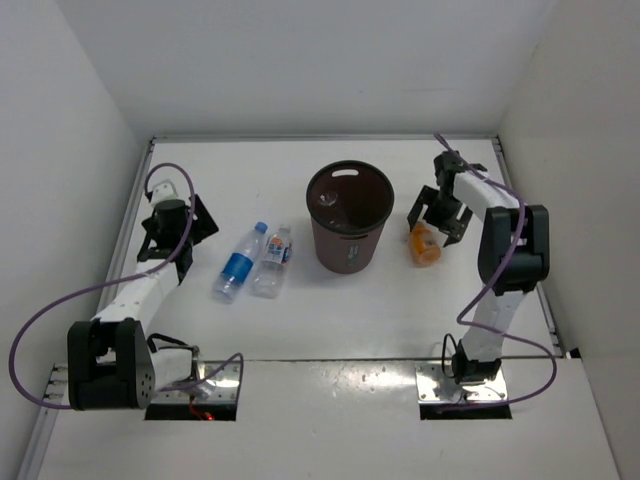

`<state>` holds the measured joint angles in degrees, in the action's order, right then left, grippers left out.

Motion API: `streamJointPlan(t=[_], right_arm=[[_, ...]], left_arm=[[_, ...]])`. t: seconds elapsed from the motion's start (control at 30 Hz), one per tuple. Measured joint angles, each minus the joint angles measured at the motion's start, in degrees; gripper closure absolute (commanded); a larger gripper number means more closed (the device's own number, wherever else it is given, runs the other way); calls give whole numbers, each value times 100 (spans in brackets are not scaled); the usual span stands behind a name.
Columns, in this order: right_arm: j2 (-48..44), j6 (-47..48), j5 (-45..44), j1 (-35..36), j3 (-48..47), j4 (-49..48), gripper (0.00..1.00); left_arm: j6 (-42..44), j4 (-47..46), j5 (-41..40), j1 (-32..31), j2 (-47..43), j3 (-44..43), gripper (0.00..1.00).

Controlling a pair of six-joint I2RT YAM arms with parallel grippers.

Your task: Put the plastic bottles in the bin

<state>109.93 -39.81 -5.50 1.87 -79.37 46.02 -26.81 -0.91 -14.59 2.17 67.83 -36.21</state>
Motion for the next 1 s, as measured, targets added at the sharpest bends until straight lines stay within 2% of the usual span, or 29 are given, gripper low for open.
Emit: streamJointPlan(t=[0.1,0.2,0.43,0.53,0.6,0.63,0.73,0.87,1.0], right_arm=[[184,85,28,-33,81,37,0],[160,120,120,-33,297,-24,7],[157,146,291,-31,835,-92,38],[142,140,352,-31,883,-101,46],[109,142,380,-31,931,-140,55],[87,140,398,-31,964,-173,63],[24,118,415,-55,1047,-243,74],[-50,79,422,-76,1119,-223,100],[-151,42,422,-144,1038,-109,100]], left_arm=[[2,2,2,0,0,0,0],[2,0,2,0,13,0,0],[81,31,9,0,68,-2,0],[94,48,20,0,68,-2,0],[96,48,20,0,68,-2,0],[105,48,20,0,68,-2,0],[109,61,20,0,68,-2,0],[109,94,15,0,68,-2,0],[109,146,15,0,52,0,0]])
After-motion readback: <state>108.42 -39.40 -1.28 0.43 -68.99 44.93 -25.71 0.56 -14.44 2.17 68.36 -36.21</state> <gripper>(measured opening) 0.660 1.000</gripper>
